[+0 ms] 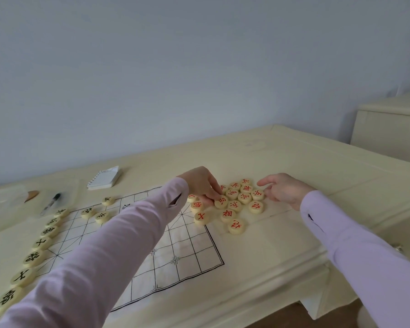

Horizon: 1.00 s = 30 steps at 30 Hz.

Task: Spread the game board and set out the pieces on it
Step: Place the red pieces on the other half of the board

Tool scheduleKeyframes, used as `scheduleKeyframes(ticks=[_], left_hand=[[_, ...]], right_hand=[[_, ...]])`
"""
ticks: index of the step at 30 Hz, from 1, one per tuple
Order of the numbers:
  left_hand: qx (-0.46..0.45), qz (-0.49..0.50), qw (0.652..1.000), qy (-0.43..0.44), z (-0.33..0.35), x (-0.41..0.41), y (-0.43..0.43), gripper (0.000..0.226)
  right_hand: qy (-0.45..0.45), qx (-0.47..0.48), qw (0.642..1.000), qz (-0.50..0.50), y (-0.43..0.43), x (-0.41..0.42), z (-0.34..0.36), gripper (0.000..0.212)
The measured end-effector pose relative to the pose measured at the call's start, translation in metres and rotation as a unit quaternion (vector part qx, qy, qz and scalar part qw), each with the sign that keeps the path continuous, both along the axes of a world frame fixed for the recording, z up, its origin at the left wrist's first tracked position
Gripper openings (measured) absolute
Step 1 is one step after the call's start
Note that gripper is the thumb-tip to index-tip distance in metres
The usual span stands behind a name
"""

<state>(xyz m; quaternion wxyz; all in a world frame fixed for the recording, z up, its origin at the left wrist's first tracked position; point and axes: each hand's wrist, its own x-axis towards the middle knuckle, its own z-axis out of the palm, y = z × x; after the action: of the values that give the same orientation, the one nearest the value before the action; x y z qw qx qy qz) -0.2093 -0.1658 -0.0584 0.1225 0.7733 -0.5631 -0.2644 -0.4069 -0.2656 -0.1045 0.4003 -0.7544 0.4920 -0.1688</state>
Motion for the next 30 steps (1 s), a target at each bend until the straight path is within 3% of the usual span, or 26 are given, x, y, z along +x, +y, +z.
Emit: scheduleKeyframes(ticks=[6,24,30], left_hand=[[-0.112,0.033,0.99,-0.073,0.003,0.004,-0.01,0.022],[-0.074,-0.084,0.982,-0.151,0.0,-0.01,-0.032,0.033],[-0.143,-0.054,0.975,-0.161,0.002,-0.006,-0.032,0.037]], right_hand=[[0.017,0.007,1.0,0.017,-0.003,0.0,0.002,0.044],[-0.02,0.065,0.997,0.045,-0.013,-0.002,0.004,0.033],[-0.01,0.051,0.998,0.04,-0.01,0.0,0.005,0.033]])
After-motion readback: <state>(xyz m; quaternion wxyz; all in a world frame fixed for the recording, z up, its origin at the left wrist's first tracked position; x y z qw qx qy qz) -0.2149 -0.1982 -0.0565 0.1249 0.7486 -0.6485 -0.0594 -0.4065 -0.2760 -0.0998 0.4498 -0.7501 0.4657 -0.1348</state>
